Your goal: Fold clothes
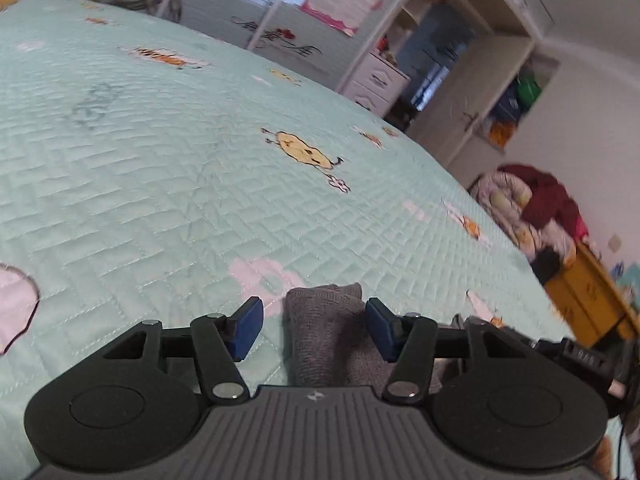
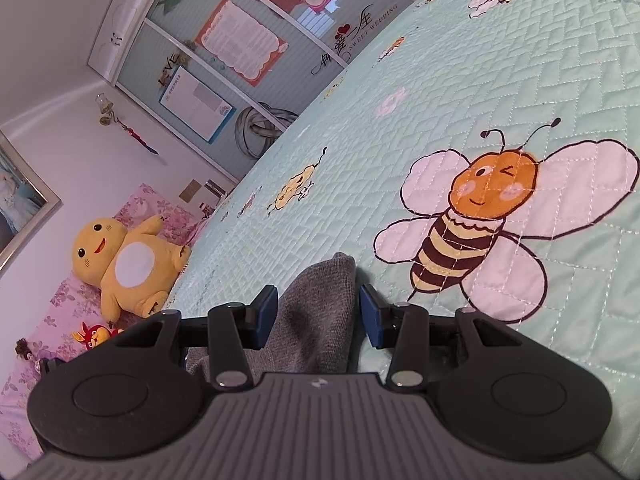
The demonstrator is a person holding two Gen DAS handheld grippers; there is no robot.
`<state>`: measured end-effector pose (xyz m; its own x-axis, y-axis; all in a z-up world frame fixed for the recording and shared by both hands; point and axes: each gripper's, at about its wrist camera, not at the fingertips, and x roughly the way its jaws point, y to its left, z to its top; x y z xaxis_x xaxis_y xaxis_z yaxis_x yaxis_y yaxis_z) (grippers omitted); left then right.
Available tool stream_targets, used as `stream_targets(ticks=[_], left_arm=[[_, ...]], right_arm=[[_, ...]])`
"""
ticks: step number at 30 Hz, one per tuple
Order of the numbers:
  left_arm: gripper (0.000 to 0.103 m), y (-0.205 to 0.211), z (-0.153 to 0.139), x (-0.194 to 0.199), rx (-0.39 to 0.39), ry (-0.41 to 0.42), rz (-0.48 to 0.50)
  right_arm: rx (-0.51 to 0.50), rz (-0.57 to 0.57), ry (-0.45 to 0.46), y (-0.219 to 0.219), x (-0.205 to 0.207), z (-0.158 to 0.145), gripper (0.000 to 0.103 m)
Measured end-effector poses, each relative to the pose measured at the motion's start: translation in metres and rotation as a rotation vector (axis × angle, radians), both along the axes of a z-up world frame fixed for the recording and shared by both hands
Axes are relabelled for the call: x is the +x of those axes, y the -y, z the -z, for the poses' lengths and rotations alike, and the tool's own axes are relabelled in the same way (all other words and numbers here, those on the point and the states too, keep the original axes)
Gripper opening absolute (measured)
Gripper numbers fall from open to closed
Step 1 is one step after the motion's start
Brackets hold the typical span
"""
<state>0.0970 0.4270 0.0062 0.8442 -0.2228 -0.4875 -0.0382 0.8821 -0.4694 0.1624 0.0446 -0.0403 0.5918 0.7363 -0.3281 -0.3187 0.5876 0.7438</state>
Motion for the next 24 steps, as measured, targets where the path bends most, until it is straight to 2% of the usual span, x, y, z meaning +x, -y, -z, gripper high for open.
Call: stream_targets(ticks=[2, 3, 4, 6, 7, 8, 9, 14, 19, 21, 24], left_arm=[[0.048, 0.005, 0.0, 0.006, 0.042, 0.001, 0.029], [0.028, 0.007, 0.0, 0.008, 0.057, -0.002, 0.042], [0.016, 0.008, 0.0, 0.01, 0.069, -0.004, 0.049], [0.013, 0.008, -0.001, 0.011, 0.086, 0.003, 0.046], [0.012, 0.006, -0.001, 0.01, 0.075, 0.007, 0.032], [0.012, 0.005, -0.002, 0.007, 0.076, 0.016, 0.023], [0.013, 0.005, -0.004, 0.004, 0.089, 0.028, 0.02], [0.013, 0.001, 0.002, 0.003, 0.069, 0.019, 0.002], [0.016, -0.006, 0.013, 0.005, 0.029, 0.003, -0.009], [0.022, -0.003, 0.01, 0.006, 0.056, -0.001, -0.009], [0.044, 0.001, 0.002, 0.0, 0.102, 0.0, -0.071]], right_arm=[[-0.01, -0.002, 0.004, -0.001, 0.0, -0.001, 0.046], [-0.015, -0.003, 0.006, -0.002, 0.0, -0.001, 0.046], [-0.02, -0.004, 0.008, -0.002, 0.0, -0.001, 0.046], [-0.03, -0.005, 0.011, -0.003, 0.0, -0.002, 0.046], [-0.037, -0.006, 0.011, -0.004, 0.0, -0.002, 0.043], [-0.055, -0.003, 0.002, -0.006, 0.001, -0.002, 0.036], [-0.072, 0.0, -0.007, -0.008, 0.001, -0.002, 0.011], [-0.097, 0.018, -0.008, -0.009, 0.0, -0.004, 0.011], [-0.077, 0.029, -0.024, -0.004, 0.001, -0.002, 0.011], [-0.086, 0.028, -0.023, -0.005, 0.002, -0.002, 0.011], [-0.085, 0.014, -0.022, -0.007, 0.002, -0.002, 0.014]])
